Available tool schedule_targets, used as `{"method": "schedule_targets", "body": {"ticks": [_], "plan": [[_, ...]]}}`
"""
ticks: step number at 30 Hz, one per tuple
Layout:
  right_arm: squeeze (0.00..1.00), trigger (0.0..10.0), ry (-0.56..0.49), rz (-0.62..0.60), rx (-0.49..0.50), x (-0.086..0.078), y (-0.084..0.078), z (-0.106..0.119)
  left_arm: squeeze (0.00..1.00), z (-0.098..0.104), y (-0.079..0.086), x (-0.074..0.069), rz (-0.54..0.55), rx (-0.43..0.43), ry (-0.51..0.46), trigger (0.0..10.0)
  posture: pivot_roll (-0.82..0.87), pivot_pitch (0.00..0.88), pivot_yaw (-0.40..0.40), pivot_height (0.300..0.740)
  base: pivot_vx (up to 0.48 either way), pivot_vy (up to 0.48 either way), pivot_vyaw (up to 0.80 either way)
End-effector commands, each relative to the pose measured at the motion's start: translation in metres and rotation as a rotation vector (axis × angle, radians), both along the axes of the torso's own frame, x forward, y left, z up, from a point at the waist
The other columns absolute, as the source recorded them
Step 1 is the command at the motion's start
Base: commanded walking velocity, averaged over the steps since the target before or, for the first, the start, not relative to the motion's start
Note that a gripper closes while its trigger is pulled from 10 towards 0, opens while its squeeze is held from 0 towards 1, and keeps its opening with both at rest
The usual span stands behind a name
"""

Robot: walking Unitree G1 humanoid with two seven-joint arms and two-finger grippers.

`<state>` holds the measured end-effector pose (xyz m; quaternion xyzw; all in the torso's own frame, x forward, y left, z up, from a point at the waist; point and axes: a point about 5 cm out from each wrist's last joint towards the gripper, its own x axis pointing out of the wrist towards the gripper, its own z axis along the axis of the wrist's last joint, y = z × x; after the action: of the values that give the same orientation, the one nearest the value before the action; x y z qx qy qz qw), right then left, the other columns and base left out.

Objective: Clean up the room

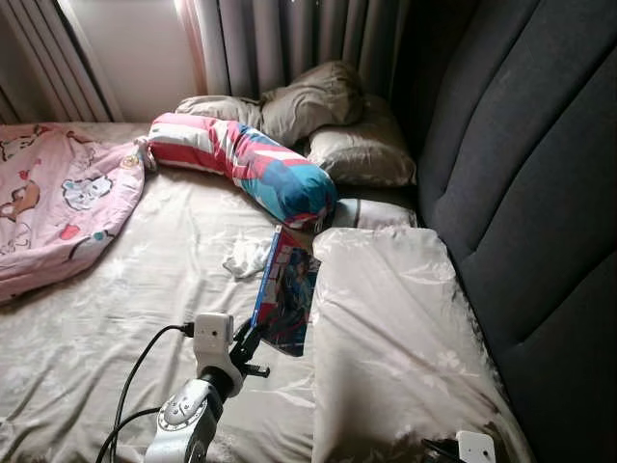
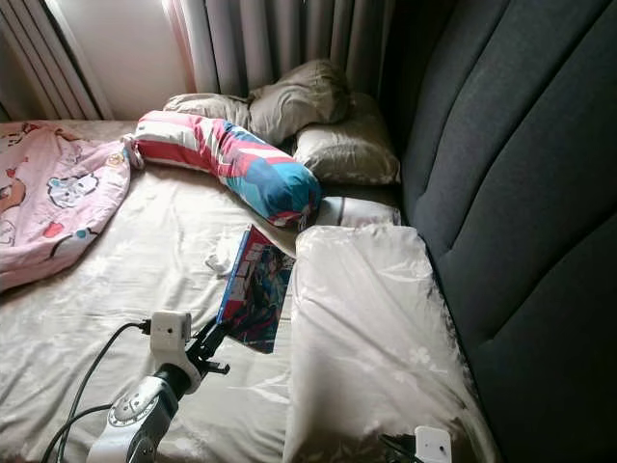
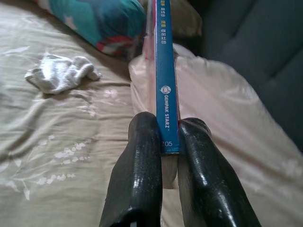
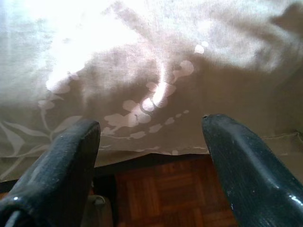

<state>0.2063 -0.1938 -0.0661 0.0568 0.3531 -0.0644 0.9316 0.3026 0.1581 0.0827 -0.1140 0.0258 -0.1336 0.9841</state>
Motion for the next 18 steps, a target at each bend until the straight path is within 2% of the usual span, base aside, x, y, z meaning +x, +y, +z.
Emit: {"method": "schedule_targets", "body": {"ticks": [1, 5, 6, 8, 11, 16, 18], "plan": [[0.0, 10.0, 0.013, 0.003, -0.003, -0.006, 0.0, -0.003, 0.0, 0.007, 0.008, 0.002, 0.057, -0.079, -0.027, 10.0, -0.01, 0.153, -0.036, 0.734, 0.0, 0.0, 0.0], [0.0, 10.0, -0.002, 0.013, -0.011, -0.005, 0.0, -0.002, 0.0, -0.001, 0.021, 0.001, 0.124, -0.31, 0.045, 10.0, -0.02, 0.153, -0.037, 0.734, 0.0, 0.0, 0.0], [0.0, 10.0, -0.002, 0.013, -0.011, -0.005, 0.0, -0.002, 0.0, -0.001, 0.021, 0.001, 0.124, -0.31, 0.045, 10.0, -0.02, 0.153, -0.037, 0.734, 0.0, 0.0, 0.0], [0.0, 10.0, -0.004, 0.011, -0.01, -0.005, -0.001, -0.002, 0.0, -0.004, 0.023, 0.0, 0.117, -0.375, 0.064, 10.0, -0.01, 0.154, -0.039, 0.734, 0.0, 0.0, 0.0], [0.0, 10.0, -0.006, 0.01, -0.01, -0.005, -0.001, -0.002, 0.0, -0.008, 0.026, -0.002, 0.102, -0.386, 0.083, 10.0, -0.01, 0.155, -0.041, 0.734, 0.0, 0.0, 0.0], [0.0, 10.0, -0.01, 0.013, -0.009, -0.005, -0.002, -0.001, 0.0, -0.005, 0.033, -0.002, 0.054, -0.312, 0.083, 10.0, -0.01, 0.157, -0.044, 0.734, 0.0, 0.0, 0.0], [0.0, 10.0, -0.01, 0.014, -0.009, -0.005, -0.002, -0.001, 0.0, -0.003, 0.032, -0.001, 0.039, -0.31, 0.079, 10.0, -0.01, 0.157, -0.044, 0.734, 0.0, 0.0, 0.0]]}}
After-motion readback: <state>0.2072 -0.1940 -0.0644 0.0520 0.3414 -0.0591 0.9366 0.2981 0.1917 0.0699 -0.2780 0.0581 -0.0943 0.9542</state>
